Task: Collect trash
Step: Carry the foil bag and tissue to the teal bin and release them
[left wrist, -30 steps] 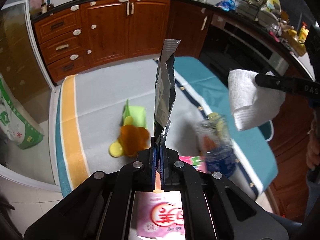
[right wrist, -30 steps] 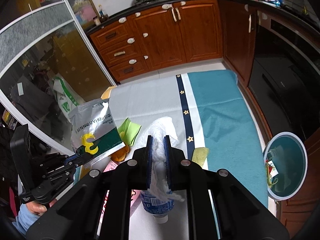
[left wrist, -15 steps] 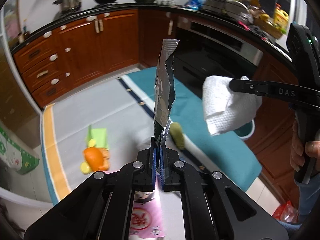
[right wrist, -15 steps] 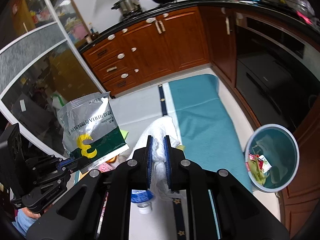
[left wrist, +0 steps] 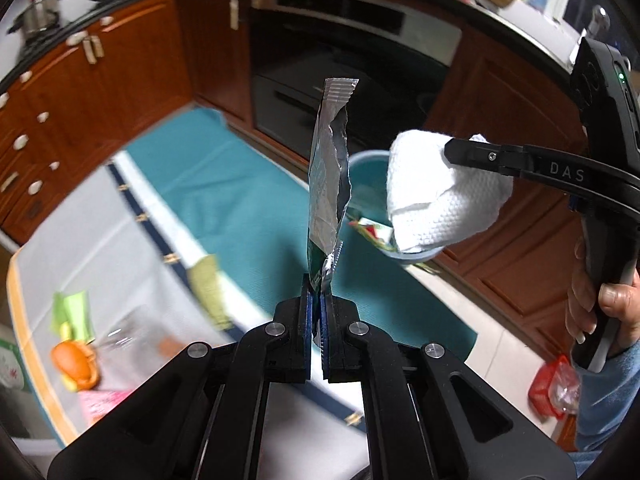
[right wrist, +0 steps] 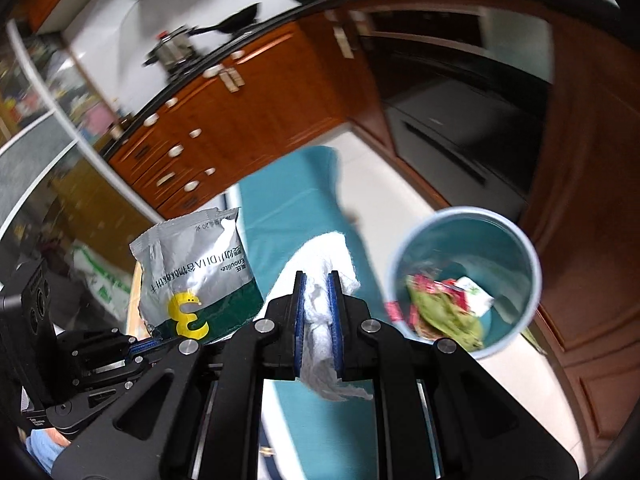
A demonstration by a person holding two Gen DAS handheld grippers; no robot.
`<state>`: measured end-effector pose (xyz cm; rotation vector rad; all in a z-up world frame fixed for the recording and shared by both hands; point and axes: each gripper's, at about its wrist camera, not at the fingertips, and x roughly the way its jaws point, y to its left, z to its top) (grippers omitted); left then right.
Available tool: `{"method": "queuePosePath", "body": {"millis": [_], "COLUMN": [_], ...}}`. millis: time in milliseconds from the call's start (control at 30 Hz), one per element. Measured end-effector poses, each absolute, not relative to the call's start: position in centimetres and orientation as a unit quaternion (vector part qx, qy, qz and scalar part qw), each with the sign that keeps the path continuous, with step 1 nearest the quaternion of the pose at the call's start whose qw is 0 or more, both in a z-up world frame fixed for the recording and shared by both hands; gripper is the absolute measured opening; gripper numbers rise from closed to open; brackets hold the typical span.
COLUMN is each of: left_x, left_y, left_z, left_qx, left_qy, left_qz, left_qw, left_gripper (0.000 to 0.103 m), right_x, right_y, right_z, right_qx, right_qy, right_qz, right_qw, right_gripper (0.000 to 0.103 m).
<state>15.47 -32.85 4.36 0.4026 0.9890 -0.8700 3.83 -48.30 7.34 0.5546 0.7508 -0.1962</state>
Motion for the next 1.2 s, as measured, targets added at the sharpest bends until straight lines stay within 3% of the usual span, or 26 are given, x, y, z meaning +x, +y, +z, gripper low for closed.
{"method": "queuePosePath", "body": {"millis": [433,833,900,967,1033,1133,1200], "left_x": [15.4,16.6,16.2,16.5,16.6,16.5,16.4], "left_y": [-46.4,-51.7,-52.0,-52.1,-52.3,-51.9,-51.5], "left_z": [-1.7,-6.0,-6.4,-6.8,-6.9,-6.4,-6.3], "left_qx": [0.253,0.269,0.272,0.272,0.274,0.276,0.272], "left_qy": [0.494,0.526,0.530,0.537,0.536,0.521,0.527], "left_qz": [-0.430,-0.435,-0.434,-0.430,-0.422,-0.415,-0.419], "left_qw": [0.712,0.679,0.676,0.673,0.678,0.693,0.688], "left_gripper": [0.004,0.006,0.007,0.015,0.062,0.073,0.077], "right_x": [0.5,2.4,2.7,3.3,3.3,3.7,3.8], "right_y": [-59.3,-62.5,-62.6,-62.6,-62.8,-62.9,-62.8], "right_z": [0.3,-2.9,-3.0,-3.0,-3.2,-4.0,-4.6], "right_qx": [0.315,0.324,0.326,0.335,0.353,0.368,0.382], "right_qy": [0.378,0.409,0.412,0.410,0.400,0.414,0.419], "right_qz": [-0.192,-0.198,-0.196,-0.190,-0.185,-0.186,-0.183], "right_qw": [0.849,0.830,0.828,0.827,0.826,0.812,0.803], "right_gripper": [0.011,0.015,0.030,0.083,0.086,0.096,0.096]}}
